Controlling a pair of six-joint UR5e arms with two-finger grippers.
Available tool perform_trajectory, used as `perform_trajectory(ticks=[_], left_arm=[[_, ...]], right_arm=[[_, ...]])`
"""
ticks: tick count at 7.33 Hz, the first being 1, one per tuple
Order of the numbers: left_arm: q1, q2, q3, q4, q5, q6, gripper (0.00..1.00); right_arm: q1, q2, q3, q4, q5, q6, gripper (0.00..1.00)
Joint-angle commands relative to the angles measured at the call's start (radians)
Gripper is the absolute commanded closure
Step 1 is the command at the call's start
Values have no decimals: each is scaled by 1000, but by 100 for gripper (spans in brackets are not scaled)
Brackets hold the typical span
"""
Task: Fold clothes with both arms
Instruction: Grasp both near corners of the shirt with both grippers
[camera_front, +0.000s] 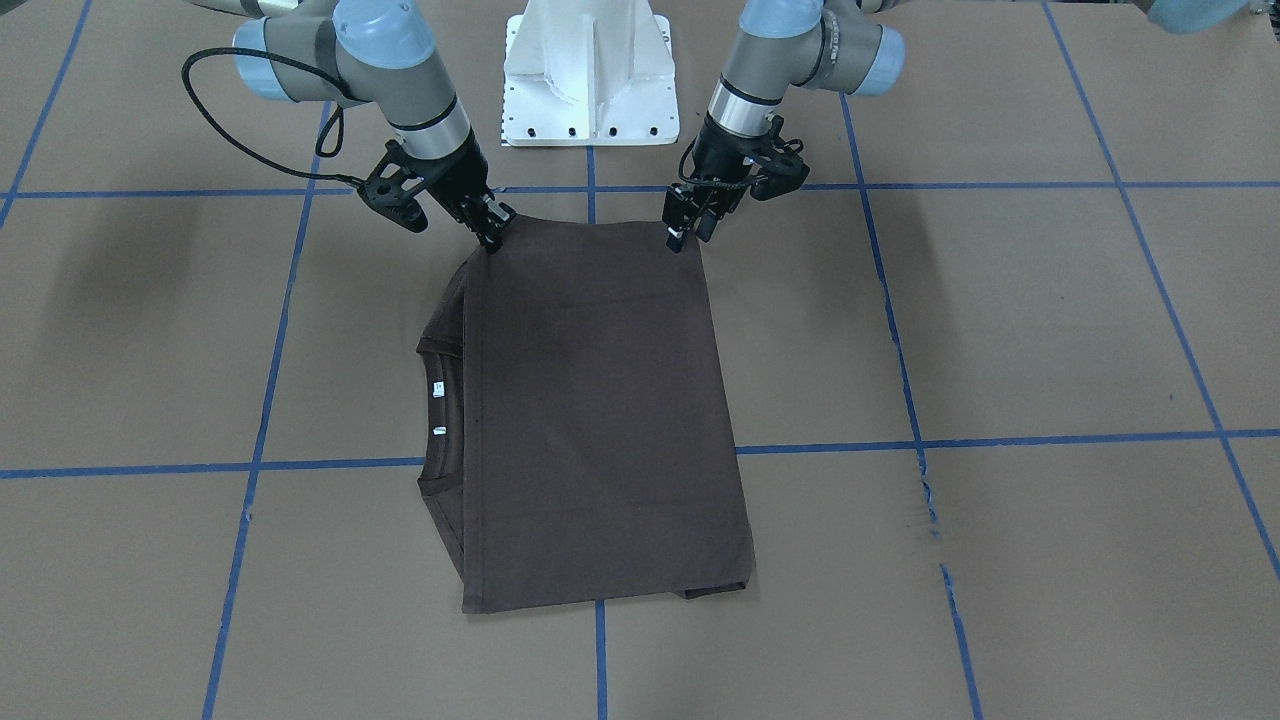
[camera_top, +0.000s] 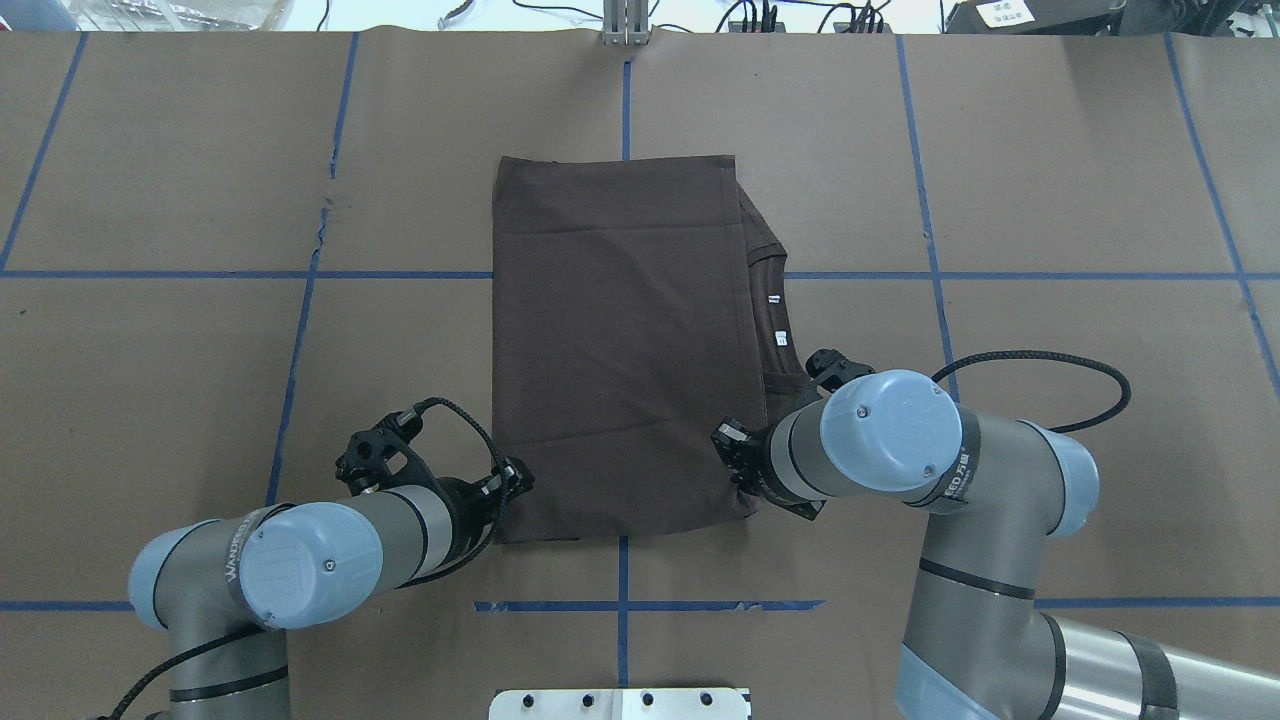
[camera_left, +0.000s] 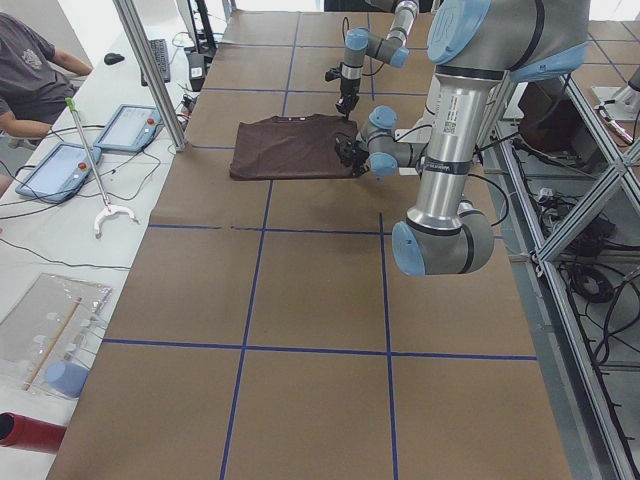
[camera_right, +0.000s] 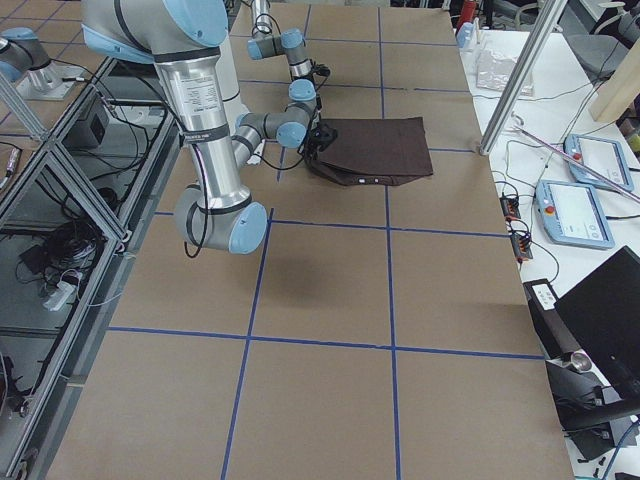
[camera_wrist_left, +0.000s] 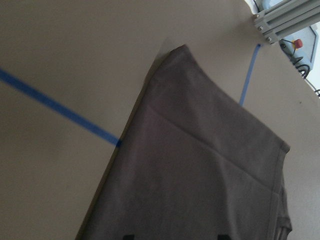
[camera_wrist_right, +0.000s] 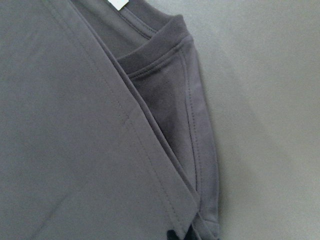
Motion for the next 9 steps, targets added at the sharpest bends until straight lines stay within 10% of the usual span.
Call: perform_trajectory(ticks=[1,3,5,9], left_arm=[[29,2,-1,42,-3,-17,37],[42,0,-1,58,-4,-19,44],[40,0,-14,58,-6,-19,100],[42,-1,-73,92,-33,-14,100]], right_arm=[[0,0,0,0,0,0,100],[0,1,2,0,0,0,100],[1,-3,11,0,2,0,100],[1,-29,47,-2,2,2,100]])
